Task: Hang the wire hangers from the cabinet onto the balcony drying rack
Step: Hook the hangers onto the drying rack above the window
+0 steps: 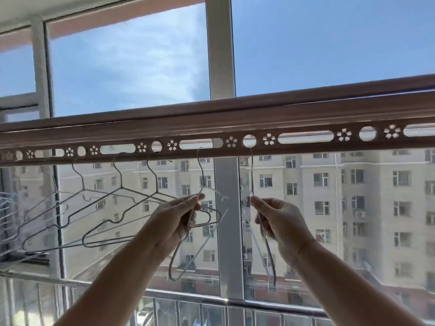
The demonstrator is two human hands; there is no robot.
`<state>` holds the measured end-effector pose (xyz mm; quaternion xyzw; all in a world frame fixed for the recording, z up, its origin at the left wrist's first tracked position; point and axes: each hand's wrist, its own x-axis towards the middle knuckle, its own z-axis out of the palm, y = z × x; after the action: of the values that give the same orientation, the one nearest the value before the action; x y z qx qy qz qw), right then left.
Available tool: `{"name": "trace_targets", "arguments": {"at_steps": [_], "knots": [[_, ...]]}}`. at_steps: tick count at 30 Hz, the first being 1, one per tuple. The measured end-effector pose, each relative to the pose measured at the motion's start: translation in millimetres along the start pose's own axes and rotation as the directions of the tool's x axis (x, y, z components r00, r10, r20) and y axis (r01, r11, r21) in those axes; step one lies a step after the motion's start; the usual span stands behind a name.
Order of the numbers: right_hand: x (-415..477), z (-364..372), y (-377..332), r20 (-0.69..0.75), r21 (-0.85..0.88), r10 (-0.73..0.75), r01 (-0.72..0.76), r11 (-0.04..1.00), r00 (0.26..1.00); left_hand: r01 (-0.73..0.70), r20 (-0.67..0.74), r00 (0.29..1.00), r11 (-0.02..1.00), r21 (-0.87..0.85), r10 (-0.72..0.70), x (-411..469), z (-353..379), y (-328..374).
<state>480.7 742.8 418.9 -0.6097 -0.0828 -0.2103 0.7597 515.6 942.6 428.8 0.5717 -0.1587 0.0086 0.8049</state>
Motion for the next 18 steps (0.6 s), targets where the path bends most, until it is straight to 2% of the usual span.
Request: {"name": "trace_targets", "arguments": {"at_steps": [6,12,18], "knots": [[-3,7,8,0.002,0.008,-0.012,0.012,1.0,1.0,0.043,-0.039,0.998,0.998,0.048,-0.041,-3,-34,-14],[-15,-16,34,-0.102,-0.015,-0.018,0.017,1.0,0.995,0.104,-0.164,0.98,0.991,-0.087,-0.117,-6,-84,-49],[-44,-70,70,-0.156,-0.255,-0.055,0.013,0.967,0.986,0.253,-0.116,0.961,0.967,0.009,-0.25,-18,-62,-116]]}}
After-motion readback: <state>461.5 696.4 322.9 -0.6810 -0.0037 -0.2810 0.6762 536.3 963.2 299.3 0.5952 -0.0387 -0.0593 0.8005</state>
